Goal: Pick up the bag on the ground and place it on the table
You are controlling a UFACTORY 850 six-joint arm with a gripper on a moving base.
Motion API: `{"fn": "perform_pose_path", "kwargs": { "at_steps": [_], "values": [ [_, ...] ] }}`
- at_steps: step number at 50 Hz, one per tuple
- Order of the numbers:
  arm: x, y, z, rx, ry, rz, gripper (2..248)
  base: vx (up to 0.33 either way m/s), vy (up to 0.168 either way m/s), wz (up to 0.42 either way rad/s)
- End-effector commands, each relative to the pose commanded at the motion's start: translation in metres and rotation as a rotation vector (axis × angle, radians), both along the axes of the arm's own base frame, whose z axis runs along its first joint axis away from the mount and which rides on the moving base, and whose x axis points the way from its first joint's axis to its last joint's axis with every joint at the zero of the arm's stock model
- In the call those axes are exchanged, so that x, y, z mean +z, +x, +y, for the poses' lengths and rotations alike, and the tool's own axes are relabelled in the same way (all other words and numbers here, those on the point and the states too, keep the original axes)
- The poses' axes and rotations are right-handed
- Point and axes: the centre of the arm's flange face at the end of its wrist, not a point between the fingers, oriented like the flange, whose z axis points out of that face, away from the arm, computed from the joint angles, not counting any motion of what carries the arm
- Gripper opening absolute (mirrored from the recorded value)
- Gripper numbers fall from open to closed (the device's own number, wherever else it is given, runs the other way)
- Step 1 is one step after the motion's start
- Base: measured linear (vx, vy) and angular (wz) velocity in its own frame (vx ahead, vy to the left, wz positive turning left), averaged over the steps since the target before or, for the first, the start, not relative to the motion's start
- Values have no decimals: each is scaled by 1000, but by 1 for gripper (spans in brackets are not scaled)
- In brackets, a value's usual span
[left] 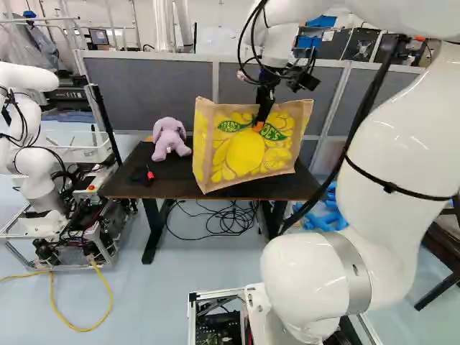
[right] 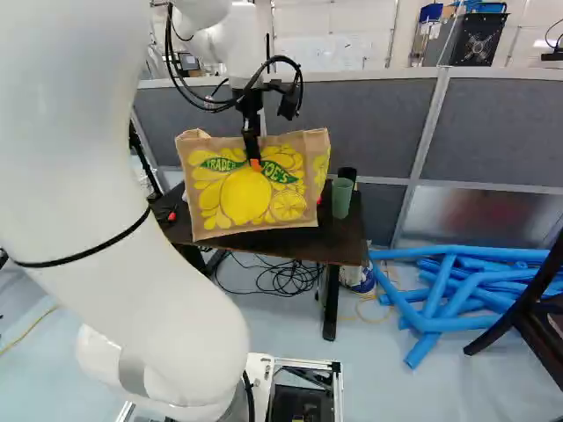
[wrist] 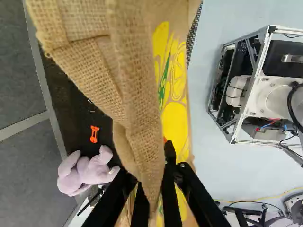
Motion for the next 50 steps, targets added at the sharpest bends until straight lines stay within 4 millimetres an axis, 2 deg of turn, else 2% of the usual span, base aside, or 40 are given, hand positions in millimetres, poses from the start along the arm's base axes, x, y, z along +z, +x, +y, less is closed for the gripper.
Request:
{"fn": "perform_pose_path", "kwargs": {
  "at_steps": [18, 34, 50],
  "values": [
    [-27, 46, 13, 9, 32, 43, 26, 0, 0, 0],
    [-51, 86, 16, 3, 52, 71, 26, 0, 0, 0],
    [-76, 103, 16, 2, 53, 108, 26, 0, 0, 0]
  ]
}}
